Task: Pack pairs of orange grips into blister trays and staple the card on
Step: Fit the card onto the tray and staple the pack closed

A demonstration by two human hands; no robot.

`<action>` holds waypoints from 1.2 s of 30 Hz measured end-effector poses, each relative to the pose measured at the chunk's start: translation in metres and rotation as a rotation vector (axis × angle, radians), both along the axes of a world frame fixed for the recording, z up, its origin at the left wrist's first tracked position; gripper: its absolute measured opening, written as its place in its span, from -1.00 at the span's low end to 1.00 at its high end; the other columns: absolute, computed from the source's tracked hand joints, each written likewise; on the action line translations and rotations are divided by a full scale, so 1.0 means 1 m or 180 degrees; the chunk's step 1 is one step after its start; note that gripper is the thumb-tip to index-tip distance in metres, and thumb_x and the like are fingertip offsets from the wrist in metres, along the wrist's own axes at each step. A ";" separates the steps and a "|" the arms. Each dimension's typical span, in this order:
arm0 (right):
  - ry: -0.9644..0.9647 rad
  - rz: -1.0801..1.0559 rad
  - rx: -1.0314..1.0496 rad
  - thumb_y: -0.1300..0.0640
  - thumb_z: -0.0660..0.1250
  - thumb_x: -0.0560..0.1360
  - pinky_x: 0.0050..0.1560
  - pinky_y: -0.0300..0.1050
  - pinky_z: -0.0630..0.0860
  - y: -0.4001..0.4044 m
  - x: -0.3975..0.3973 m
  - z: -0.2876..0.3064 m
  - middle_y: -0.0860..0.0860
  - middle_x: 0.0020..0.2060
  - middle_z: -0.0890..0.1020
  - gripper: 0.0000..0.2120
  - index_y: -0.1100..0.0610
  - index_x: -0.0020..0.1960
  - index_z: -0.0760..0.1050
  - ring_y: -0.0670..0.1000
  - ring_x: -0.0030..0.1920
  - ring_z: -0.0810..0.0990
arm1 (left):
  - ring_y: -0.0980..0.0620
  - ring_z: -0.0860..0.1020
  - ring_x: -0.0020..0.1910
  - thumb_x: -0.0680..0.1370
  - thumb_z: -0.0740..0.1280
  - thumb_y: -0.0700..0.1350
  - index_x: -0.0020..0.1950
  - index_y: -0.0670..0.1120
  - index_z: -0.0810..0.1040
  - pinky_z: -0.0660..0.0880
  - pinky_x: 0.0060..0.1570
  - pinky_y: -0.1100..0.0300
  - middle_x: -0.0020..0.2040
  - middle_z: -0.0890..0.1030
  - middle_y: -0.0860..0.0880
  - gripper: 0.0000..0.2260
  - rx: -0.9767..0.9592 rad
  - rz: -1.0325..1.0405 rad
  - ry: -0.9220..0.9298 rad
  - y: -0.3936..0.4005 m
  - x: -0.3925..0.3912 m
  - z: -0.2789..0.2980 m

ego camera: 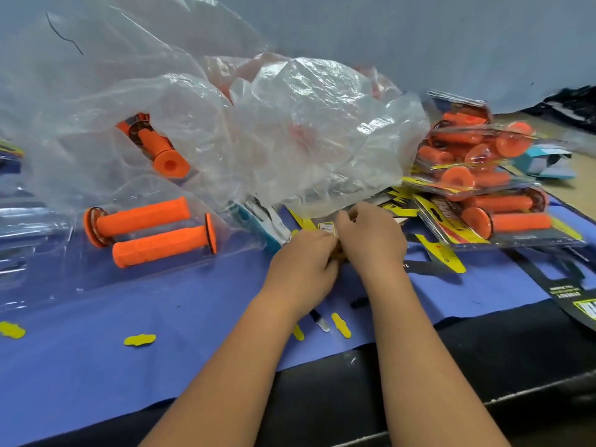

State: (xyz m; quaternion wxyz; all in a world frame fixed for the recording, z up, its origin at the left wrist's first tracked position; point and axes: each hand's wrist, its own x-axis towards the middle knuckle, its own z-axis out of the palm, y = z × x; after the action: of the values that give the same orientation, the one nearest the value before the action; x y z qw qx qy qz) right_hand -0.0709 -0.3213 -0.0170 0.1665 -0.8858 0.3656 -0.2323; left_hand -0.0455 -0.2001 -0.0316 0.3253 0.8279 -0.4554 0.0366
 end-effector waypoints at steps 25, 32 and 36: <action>-0.1609 0.1570 -0.1448 0.09 0.29 0.50 -0.30 -0.08 0.37 0.054 0.002 0.006 0.10 -0.25 0.58 -0.77 0.19 -0.20 0.64 0.17 -0.26 0.53 | 0.10 0.59 -0.20 0.52 0.37 -0.03 -0.10 -0.04 0.53 0.57 -0.09 0.09 -0.18 0.62 0.02 -0.90 -0.3316 0.1211 0.2239 0.017 0.024 0.015; -0.1492 0.1518 -0.1511 0.25 0.38 0.47 -0.29 -0.04 0.38 0.052 0.003 0.007 0.16 -0.27 0.59 -0.90 0.25 -0.19 0.62 0.22 -0.31 0.52 | 0.08 0.54 -0.10 0.51 0.44 -0.10 -0.03 0.07 0.51 0.55 0.00 0.08 0.11 0.56 -0.09 -0.86 -0.2983 0.1150 0.2058 0.017 0.023 0.017; -0.1572 0.1563 -0.1221 0.27 0.33 0.50 -0.29 -0.04 0.37 0.048 0.004 0.008 0.13 -0.31 0.56 -0.85 0.26 -0.20 0.63 0.21 -0.31 0.51 | 0.06 0.56 -0.08 0.50 0.45 -0.12 -0.01 0.02 0.56 0.53 -0.04 0.22 0.09 0.58 -0.12 -0.88 -0.2917 0.1078 0.1939 0.017 0.021 0.017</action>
State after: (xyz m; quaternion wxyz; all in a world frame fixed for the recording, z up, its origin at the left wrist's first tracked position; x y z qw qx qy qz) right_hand -0.0667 -0.2730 -0.0094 0.1316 -0.8794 0.0418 -0.4557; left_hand -0.0245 -0.1831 -0.0142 0.7569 0.6370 -0.1399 0.0417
